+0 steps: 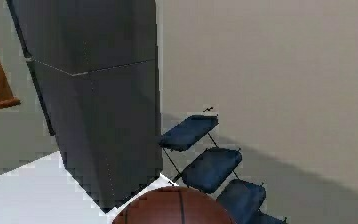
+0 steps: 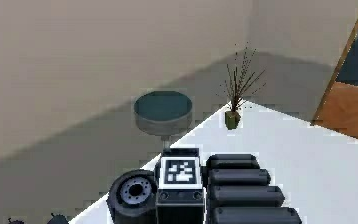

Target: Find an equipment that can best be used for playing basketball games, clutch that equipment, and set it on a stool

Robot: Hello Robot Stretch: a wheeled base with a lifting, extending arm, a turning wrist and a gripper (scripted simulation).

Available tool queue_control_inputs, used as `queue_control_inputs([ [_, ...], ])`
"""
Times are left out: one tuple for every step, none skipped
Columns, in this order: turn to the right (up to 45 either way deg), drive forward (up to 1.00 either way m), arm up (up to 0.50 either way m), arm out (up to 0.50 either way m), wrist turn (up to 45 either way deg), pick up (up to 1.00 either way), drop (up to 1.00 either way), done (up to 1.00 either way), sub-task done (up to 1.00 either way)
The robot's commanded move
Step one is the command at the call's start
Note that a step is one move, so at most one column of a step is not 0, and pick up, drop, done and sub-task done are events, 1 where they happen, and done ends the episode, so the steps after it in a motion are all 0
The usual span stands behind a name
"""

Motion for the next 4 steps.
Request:
queue_control_inputs([
  [45.0,0.0,0.0,0.0,0.0,0.0,0.0,0.0,0.0],
  [45.0,0.0,0.0,0.0,0.0,0.0,0.0,0.0,0.0],
  [45.0,0.0,0.0,0.0,0.0,0.0,0.0,0.0,0.0],
  [24.0,0.0,0.0,0.0,0.0,0.0,0.0,0.0,0.0],
])
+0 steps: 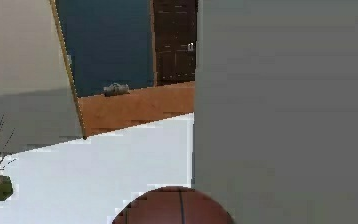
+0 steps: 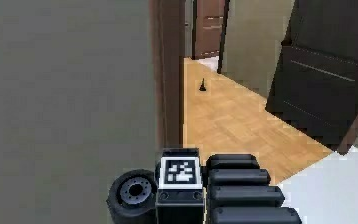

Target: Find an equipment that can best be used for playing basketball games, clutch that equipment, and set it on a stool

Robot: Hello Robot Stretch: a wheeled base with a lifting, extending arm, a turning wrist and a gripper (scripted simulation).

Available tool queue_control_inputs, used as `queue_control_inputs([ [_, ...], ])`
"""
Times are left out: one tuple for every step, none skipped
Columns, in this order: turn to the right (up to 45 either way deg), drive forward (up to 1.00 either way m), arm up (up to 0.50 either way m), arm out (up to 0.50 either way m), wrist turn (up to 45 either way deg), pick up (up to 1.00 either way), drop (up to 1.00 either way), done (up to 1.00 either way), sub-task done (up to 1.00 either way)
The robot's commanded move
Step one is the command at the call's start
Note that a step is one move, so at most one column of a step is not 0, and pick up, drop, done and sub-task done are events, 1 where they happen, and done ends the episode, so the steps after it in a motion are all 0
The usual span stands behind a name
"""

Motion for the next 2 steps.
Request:
queue_control_inputs([
  [-45.0,0.0,0.0,0.0,0.0,0.0,0.0,0.0,0.0],
  [-45.0,0.0,0.0,0.0,0.0,0.0,0.0,0.0,0.0],
])
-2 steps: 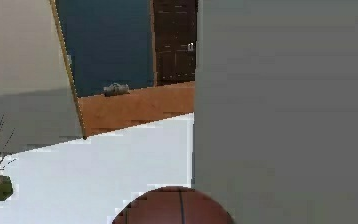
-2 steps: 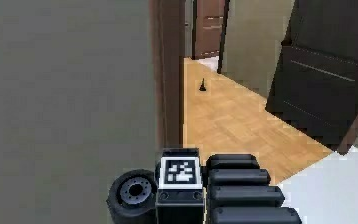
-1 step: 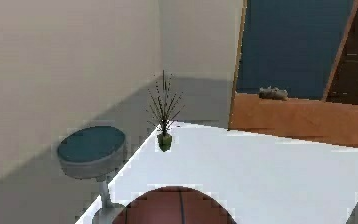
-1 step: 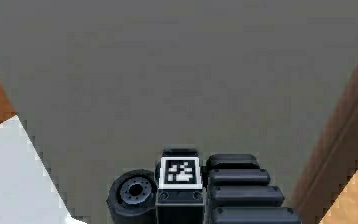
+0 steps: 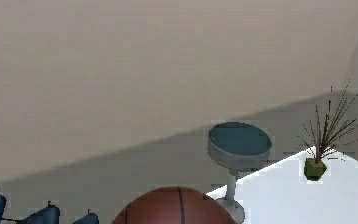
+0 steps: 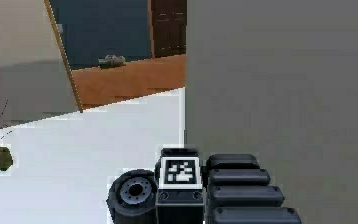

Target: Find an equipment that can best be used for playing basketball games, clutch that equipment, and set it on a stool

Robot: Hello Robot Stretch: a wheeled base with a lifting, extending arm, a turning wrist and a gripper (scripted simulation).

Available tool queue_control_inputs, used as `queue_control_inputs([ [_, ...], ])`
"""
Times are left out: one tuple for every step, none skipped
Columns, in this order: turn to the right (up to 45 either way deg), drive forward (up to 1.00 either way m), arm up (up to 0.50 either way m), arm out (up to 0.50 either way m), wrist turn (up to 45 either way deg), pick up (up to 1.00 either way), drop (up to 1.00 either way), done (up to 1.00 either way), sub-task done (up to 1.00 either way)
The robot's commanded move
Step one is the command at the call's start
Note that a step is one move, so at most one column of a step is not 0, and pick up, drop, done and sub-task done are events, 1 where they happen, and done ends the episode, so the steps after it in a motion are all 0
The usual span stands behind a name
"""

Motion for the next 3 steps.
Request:
queue_control_inputs([
  [-45.0,0.0,0.0,0.0,0.0,0.0,0.0,0.0,0.0],
  [-30.0,0.0,0.0,0.0,0.0,0.0,0.0,0.0,0.0],
  [-3.0,0.0,0.0,0.0,0.0,0.0,0.0,0.0,0.0],
])
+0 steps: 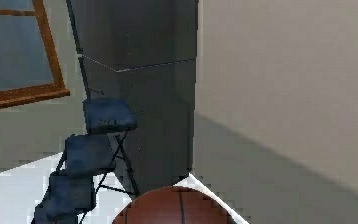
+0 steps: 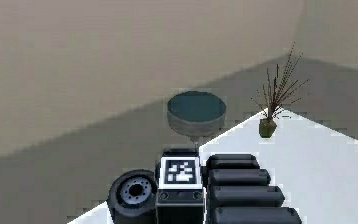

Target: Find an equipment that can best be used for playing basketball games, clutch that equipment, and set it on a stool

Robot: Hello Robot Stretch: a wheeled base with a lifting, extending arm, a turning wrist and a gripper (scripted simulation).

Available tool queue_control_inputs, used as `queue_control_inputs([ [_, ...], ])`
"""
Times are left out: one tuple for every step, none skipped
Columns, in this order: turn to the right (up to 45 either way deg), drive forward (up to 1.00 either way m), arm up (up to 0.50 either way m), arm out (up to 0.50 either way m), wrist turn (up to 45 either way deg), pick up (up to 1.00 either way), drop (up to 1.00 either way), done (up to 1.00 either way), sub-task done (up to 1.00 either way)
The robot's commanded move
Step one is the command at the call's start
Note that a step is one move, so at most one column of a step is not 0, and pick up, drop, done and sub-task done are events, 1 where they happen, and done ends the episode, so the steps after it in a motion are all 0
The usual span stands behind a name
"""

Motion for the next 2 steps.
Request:
queue_control_inputs([
  [0.0,0.75,0.0,0.0,0.0,0.0,0.0,0.0,0.0],
  [12.0,0.0,0.0,0.0,0.0,0.0,0.0,0.0,0.0],
])
